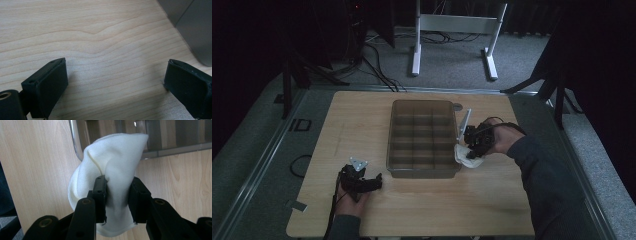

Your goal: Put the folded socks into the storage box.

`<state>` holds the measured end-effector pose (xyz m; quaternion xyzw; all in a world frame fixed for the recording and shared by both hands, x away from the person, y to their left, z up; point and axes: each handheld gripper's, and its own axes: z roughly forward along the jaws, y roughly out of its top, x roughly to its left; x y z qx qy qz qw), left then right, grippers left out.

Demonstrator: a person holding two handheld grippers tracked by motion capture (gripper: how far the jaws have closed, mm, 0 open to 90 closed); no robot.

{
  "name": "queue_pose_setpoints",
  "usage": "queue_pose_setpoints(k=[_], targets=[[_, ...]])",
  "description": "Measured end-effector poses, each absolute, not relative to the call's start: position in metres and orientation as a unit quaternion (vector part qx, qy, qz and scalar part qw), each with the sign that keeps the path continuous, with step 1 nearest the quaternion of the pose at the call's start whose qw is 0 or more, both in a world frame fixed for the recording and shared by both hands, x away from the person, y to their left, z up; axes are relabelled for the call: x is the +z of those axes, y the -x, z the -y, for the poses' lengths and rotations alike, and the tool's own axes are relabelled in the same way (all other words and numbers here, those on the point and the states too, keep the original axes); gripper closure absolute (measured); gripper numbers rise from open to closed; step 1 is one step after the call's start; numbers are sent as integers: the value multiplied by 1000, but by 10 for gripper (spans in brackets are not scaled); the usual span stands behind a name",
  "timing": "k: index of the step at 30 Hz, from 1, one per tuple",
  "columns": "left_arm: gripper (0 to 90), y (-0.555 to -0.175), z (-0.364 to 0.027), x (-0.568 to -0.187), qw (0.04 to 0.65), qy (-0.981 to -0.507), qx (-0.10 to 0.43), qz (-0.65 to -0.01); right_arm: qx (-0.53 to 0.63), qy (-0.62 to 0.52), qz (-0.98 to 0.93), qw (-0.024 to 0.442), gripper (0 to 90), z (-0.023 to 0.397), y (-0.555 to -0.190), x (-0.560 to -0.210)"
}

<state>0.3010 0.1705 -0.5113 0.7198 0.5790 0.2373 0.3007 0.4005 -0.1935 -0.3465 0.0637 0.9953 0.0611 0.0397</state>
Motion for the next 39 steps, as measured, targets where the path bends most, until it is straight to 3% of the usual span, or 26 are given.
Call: queue_pose_setpoints(k=[39], targets=[[53,-301,-170,-511,301,-720,237,-579,64,-35,-997,35,698,152,-398,-342]])
